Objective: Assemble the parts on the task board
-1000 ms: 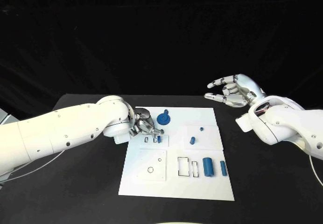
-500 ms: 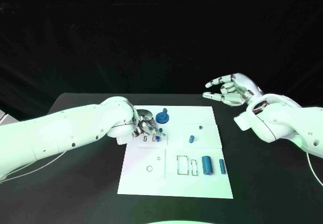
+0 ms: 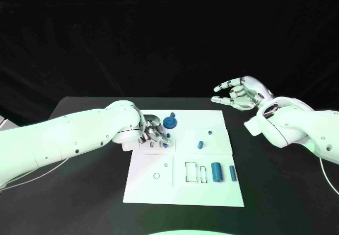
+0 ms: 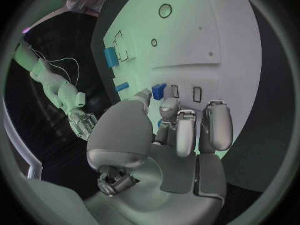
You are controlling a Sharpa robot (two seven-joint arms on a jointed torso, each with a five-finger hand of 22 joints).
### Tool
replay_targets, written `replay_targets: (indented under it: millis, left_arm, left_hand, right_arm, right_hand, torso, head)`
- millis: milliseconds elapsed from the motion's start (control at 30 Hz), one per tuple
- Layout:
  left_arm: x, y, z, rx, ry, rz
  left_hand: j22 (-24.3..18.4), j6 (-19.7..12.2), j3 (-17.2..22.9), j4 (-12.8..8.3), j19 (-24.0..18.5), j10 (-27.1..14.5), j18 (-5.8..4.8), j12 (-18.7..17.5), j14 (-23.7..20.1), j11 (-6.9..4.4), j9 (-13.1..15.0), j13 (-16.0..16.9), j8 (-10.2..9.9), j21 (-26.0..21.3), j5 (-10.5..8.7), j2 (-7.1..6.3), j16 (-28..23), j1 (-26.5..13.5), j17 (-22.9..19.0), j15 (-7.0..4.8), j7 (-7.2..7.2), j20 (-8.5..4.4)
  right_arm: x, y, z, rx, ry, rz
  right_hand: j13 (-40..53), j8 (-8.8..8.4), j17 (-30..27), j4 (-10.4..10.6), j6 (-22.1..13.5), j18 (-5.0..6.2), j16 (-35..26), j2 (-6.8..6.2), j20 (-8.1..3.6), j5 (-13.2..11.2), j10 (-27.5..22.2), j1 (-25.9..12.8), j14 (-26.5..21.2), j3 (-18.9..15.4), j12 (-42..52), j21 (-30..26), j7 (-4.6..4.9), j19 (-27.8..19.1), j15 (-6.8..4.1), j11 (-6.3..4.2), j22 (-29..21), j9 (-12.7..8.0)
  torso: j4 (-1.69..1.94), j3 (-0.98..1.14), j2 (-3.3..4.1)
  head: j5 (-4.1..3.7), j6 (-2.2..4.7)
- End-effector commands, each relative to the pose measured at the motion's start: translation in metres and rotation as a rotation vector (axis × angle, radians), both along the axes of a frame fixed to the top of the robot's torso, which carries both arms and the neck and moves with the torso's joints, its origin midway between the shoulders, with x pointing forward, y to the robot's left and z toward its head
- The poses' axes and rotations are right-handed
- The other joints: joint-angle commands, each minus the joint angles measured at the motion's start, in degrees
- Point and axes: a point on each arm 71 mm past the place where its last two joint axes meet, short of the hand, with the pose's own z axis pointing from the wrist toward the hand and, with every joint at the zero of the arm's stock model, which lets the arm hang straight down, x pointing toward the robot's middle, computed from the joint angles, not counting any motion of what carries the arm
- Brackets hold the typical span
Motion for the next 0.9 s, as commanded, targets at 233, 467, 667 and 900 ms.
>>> replay_targets:
  millis: [233,467,667,900]
  left_arm:
    - [-0.002,-0.004,0.000,0.005,0.019,-0.027]
    - [-0.001,-0.003,0.001,-0.015,0.012,-0.005]
    - [-0.001,0.002,0.003,-0.048,0.014,0.030]
    - [-0.004,0.014,0.006,-0.106,0.051,0.083]
  left_hand:
    - [0.44,-1.15,19.79,-0.55,0.32,-0.07,-1.10,-0.46,5.28,-1.00,5.41,-0.11,1.94,0.38,0.29,-4.70,0.07,8.07,13.17,-0.68,-0.80,-0.67]
    - [0.75,-2.00,33.70,-5.43,0.36,0.52,-1.14,-0.58,5.32,-0.87,9.54,-0.15,3.62,0.45,-0.09,-8.71,0.11,4.36,13.28,-0.63,-0.62,-0.46]
    - [0.94,-1.82,36.70,-7.47,0.45,0.77,-1.17,-0.49,5.40,-0.93,10.70,0.01,4.06,0.52,-0.01,-9.22,0.22,2.79,13.46,-0.69,-0.64,-0.47]
    - [0.73,-1.16,41.08,-10.23,0.29,1.40,-1.09,-0.21,5.61,-1.22,12.52,0.32,5.13,0.43,0.46,-10.41,0.52,-0.82,13.96,-0.94,-0.95,-0.65]
  right_arm:
    - [0.000,0.002,-0.002,-0.020,0.014,0.025]
    - [0.000,0.003,-0.002,-0.023,0.019,0.028]
    - [0.000,0.003,-0.003,-0.026,0.026,0.032]
    - [0.000,0.002,-0.005,-0.030,0.036,0.034]
  right_hand:
    - [4.52,0.26,10.10,-0.22,-0.09,1.04,-0.29,0.48,0.36,0.00,-0.37,-0.21,4.59,-0.20,-0.20,-0.26,0.09,1.45,0.10,-0.02,9.72,-0.08]
    - [4.52,0.28,10.09,-0.23,-0.07,1.05,-0.30,0.58,0.36,0.10,-0.38,-0.12,4.58,-0.17,-0.20,-0.34,0.08,1.42,0.10,-0.02,9.68,-0.08]
    - [4.52,0.29,10.01,-0.24,-0.05,1.06,-0.33,0.63,0.36,0.16,-0.38,-0.07,4.56,-0.16,-0.20,-0.35,0.07,1.42,0.10,-0.02,9.68,-0.08]
    - [4.49,0.31,9.93,-0.23,-0.03,1.09,-0.37,0.65,0.36,0.18,-0.40,-0.06,4.54,-0.17,-0.22,-0.49,0.07,1.36,0.10,-0.03,9.61,-0.08]
  torso:
    - [-0.14,0.02,-0.02]
    - [0.03,0.01,-0.01]
    - [0.00,0.01,-0.04]
    - [0.10,0.03,-0.06]
  head:
    - [-0.16,-0.07]
    - [-0.22,-0.18]
    - [-0.09,-0.08]
    - [-0.03,-0.11]
